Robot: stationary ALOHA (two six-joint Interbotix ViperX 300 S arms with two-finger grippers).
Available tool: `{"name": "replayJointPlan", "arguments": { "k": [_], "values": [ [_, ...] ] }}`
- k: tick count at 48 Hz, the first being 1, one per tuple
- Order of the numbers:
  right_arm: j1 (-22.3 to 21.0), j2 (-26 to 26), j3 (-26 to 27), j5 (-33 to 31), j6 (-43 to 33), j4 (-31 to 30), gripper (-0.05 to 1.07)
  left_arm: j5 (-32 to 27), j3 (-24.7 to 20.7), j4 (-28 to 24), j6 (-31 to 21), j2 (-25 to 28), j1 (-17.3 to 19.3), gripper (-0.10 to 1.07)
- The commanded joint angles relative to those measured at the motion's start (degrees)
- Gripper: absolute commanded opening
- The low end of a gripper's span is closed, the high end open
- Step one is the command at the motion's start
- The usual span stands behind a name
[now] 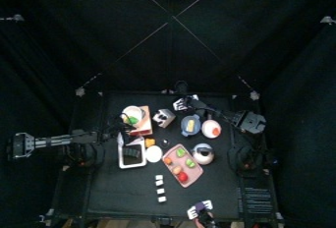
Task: Put pot lid on pan
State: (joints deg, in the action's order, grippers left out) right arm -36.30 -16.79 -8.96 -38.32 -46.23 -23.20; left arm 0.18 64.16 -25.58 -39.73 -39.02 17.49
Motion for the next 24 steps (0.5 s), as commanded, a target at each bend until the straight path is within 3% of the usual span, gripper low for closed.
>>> {"name": "replayJointPlan", "arguments": {
  "k": [1,14,24],
  "values": [
    [0.6,4.7,1.1,-0.6,0.0,0.1,0.59,0.4,-0.9,0.0,0.2,-0.1,-0.1,0.91],
    [5.9,13.7,-2.0,-3.5,0.0,0.3,0.59,0.4,-1.0,0.0,0.4,-0.1,-0.1,0.91],
    [8.6,22.0,-11.0,-2.5,-0.9,2.2,0.59,0.4,-1.0,0.0,0.2,-0.2,-0.1,0.91]
  ]
}}
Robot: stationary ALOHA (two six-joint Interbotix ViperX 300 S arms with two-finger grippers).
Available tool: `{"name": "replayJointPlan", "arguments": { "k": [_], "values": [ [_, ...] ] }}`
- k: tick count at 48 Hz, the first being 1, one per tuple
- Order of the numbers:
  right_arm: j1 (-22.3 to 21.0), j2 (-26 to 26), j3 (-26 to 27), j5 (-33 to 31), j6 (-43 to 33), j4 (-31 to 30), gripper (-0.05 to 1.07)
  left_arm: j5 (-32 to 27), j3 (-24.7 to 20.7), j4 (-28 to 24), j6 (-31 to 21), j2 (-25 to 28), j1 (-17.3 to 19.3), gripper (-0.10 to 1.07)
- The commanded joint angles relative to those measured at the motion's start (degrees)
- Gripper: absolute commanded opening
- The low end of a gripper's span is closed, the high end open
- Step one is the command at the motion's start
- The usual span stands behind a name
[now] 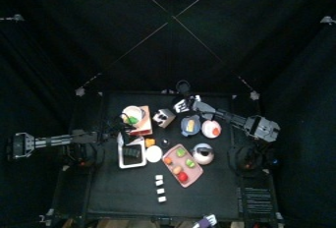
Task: Put pot lid on pan
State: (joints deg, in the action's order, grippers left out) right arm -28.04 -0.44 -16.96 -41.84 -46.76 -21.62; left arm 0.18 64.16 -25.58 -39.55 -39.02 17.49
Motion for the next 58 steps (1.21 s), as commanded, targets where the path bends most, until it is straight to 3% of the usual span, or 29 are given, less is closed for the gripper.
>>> {"name": "replayJointPlan", "arguments": {
  "k": [1,17,26,35,58],
  "values": [
    [0.4,6.4,-4.0,1.3,-0.5,1.0,0.59,0.4,-1.0,0.0,0.0,-0.1,-0.1,0.90],
    [1.4,23.6,-23.9,9.4,-6.5,3.8,0.59,0.4,-1.1,0.0,-0.2,-0.1,-0.1,0.91],
    [1.5,31.2,-32.7,9.4,-10.8,3.7,0.59,0.4,-1.0,0.3,-0.2,-0.1,0.0,0.90],
    [1.5,32.9,-37.4,7.3,-14.9,1.1,0.59,0.4,-0.9,0.5,-0.2,-0.1,0.2,0.91],
    [0.5,30.1,-41.2,6.9,-19.8,-4.2,0.60,0.4,-0.7,0.5,-0.1,-0.1,0.4,0.90]
  ]
}}
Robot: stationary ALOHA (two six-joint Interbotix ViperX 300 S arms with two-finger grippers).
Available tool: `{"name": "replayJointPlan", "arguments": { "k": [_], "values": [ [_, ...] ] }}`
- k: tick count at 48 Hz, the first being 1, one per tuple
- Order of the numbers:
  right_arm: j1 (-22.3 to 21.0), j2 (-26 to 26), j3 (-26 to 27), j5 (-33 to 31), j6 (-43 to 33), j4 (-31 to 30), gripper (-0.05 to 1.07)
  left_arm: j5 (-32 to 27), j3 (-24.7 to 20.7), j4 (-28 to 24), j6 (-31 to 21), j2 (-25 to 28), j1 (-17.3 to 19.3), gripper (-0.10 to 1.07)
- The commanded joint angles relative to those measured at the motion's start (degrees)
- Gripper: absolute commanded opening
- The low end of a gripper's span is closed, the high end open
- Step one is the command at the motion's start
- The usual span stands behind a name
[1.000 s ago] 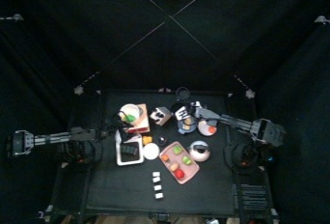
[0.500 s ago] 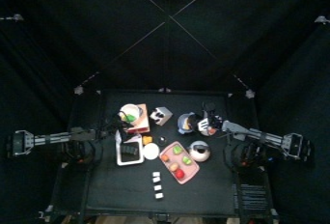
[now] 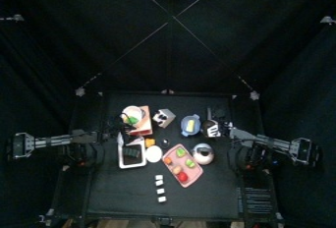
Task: Put pot lid on pan
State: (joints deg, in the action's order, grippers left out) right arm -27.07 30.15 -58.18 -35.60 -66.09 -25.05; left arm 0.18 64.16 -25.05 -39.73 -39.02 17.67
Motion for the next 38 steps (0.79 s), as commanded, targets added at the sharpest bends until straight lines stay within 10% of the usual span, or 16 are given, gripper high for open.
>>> {"name": "replayJointPlan", "arguments": {
  "k": [1,38],
  "values": [
    [-0.5,-0.7,-0.3,0.9,-0.5,-1.1,0.59,0.4,-0.7,0.0,0.1,-0.1,0.2,0.91],
    [-5.1,-4.7,-1.2,5.6,-0.4,-3.4,0.60,0.4,-0.7,-0.1,0.1,-0.1,0.2,0.91]
  ]
}}
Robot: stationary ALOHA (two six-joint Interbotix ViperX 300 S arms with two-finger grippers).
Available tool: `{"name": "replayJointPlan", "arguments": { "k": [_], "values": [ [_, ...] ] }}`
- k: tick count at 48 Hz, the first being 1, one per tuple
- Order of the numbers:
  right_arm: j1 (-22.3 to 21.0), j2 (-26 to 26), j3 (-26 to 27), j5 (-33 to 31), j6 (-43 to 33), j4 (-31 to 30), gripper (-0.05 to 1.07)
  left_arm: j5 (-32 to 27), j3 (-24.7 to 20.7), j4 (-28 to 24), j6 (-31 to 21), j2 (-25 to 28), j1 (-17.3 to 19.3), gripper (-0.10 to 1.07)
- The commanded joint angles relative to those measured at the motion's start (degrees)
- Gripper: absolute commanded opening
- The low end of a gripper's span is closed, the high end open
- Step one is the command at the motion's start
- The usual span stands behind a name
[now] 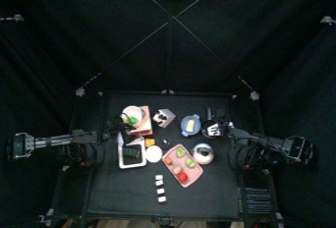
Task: Put pot lid on pan
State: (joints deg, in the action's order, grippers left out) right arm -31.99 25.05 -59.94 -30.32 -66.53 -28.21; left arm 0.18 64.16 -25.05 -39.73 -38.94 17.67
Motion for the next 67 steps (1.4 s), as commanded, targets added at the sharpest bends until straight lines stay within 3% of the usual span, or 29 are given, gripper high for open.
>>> {"name": "replayJointPlan", "arguments": {
  "k": [1,67],
  "values": [
    [-0.2,0.4,0.5,0.4,0.0,-0.3,0.60,0.4,-0.7,0.0,0.1,-0.2,0.2,0.90],
    [-1.1,-2.5,0.6,1.5,0.0,-1.1,0.63,0.4,-0.7,0.0,0.1,-0.3,0.0,0.90]
  ]
}}
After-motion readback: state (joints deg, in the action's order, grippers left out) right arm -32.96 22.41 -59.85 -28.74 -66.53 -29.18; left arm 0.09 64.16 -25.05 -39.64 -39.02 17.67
